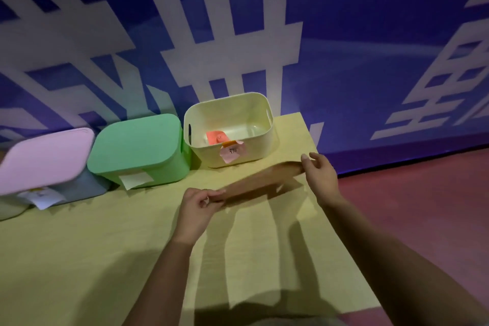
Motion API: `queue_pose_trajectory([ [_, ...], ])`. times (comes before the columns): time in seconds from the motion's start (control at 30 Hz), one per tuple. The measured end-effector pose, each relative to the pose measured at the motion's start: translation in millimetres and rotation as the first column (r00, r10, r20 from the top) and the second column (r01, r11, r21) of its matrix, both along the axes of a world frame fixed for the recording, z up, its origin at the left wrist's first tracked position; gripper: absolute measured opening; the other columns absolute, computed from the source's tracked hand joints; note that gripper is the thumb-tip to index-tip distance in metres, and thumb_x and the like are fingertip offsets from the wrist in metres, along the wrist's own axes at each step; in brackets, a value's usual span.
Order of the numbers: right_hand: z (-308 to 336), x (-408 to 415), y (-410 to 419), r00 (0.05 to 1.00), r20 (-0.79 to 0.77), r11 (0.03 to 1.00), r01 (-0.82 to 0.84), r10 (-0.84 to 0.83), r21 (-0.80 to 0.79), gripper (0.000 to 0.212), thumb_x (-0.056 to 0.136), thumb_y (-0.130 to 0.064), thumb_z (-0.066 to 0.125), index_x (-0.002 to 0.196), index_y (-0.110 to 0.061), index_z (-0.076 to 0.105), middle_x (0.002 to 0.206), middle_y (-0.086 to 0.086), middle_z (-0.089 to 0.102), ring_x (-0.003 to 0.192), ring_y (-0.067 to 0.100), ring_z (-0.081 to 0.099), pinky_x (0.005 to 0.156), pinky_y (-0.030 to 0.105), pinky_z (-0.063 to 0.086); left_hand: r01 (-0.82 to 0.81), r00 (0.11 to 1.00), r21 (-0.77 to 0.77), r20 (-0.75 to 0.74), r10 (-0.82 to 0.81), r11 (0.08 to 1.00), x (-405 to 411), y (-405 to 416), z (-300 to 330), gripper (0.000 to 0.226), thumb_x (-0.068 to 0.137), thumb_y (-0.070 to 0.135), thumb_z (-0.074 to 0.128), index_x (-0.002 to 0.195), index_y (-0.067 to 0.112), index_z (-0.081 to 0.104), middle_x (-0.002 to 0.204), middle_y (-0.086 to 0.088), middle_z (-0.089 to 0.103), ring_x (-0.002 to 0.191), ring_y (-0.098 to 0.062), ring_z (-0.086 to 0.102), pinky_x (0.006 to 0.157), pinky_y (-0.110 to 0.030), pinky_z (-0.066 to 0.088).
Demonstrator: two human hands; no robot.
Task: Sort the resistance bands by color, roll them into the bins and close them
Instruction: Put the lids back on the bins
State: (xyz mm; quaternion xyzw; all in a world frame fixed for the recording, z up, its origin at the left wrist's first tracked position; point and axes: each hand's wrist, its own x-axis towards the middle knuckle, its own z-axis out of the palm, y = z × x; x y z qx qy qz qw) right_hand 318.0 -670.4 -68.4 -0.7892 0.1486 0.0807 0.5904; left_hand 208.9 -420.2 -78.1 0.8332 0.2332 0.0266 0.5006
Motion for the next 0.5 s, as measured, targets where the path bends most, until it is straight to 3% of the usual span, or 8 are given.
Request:
queue_pose_trajectory([
  [0.07,19.4,7.2,5.7,0.999,0.053,0.998,0.008,-0.011,0.069,0.045,0.095,-0.044,0.048,0.125,-0.012,0.056,0.12,0.004,0.06,0.108,0.017,0.054,0.085,0.027,0.036,-0.06,0.995,-0.02,0.077,0.061,0.998,6.6,6.4,18.0,0.015,0.08,0.01,0.074,0.084,0.023,0.066,0.104,-0.004,0.052,0.095,-0.016,0.054,0.081,-0.017,0.042],
  [0.13,35.4,13.8,10.7,0.994,0.11,0.993,-0.011,-0.002,0.114,0.045,0.094,-0.049,0.046,0.118,-0.015,0.061,0.115,-0.001,0.062,0.106,0.014,0.056,0.081,0.025,0.039,-0.091,0.986,-0.309,0.107,0.13,0.947,16.2,12.6,38.2,0.01,0.087,0.012,0.065,0.094,0.019,0.066,0.108,-0.002,0.064,0.097,-0.013,0.06,0.084,-0.022,0.044],
  [0.17,41.8,16.2,12.9,0.991,0.134,0.99,-0.034,0.016,0.134,0.043,0.093,-0.049,0.047,0.117,-0.016,0.062,0.113,-0.003,0.063,0.105,0.012,0.056,0.079,0.022,0.041,-0.087,0.983,-0.476,0.102,0.154,0.875,21.4,14.5,47.1,0.012,0.091,0.011,0.06,0.099,0.018,0.065,0.107,-0.003,0.068,0.096,-0.012,0.063,0.084,-0.024,0.046],
  [0.23,50.0,20.1,16.7,0.983,0.169,0.979,-0.098,0.067,0.179,0.037,0.092,-0.043,0.055,0.118,-0.019,0.062,0.112,-0.004,0.063,0.104,0.01,0.058,0.074,0.016,0.043,-0.073,0.977,-0.635,0.11,0.184,0.769,30.6,21.5,61.1,0.015,0.095,0.01,0.052,0.105,0.014,0.062,0.105,-0.002,0.07,0.097,-0.012,0.065,0.085,-0.026,0.048],
  [0.37,55.2,35.6,32.0,0.973,0.171,0.964,-0.187,0.155,0.191,0.024,0.09,-0.036,0.06,0.112,-0.027,0.06,0.109,-0.004,0.064,0.102,0.016,0.059,0.08,0.028,0.048,-0.072,0.984,-0.583,0.09,0.153,0.809,56.7,42.2,84.9,0.019,0.095,0.018,0.054,0.112,0.011,0.058,0.112,-0.009,0.067,0.105,-0.023,0.063,0.093,-0.039,0.049],
  [0.43,57.4,47.2,44.6,0.974,0.17,0.954,-0.186,0.147,0.237,0.022,0.092,-0.03,0.059,0.113,-0.023,0.06,0.112,-0.001,0.064,0.102,0.018,0.06,0.081,0.032,0.048,-0.115,0.976,-0.535,0.098,0.196,0.837,73.2,54.3,91.5,0.023,0.095,0.021,0.056,0.116,0.012,0.055,0.111,-0.008,0.066,0.103,-0.021,0.063,0.087,-0.036,0.05],
  [0.5,64.1,63.9,55.9,0.981,0.167,0.951,-0.138,0.093,0.278,0.026,0.092,-0.026,0.059,0.117,-0.016,0.059,0.112,0.003,0.064,0.1,0.021,0.06,0.084,0.036,0.049,-0.15,0.958,-0.461,0.153,0.245,0.875,88.0,64.8,97.7,0.031,0.096,0.025,0.055,0.125,0.017,0.05,0.117,-0.006,0.063,0.107,-0.019,0.06,0.092,-0.035,0.048],
])
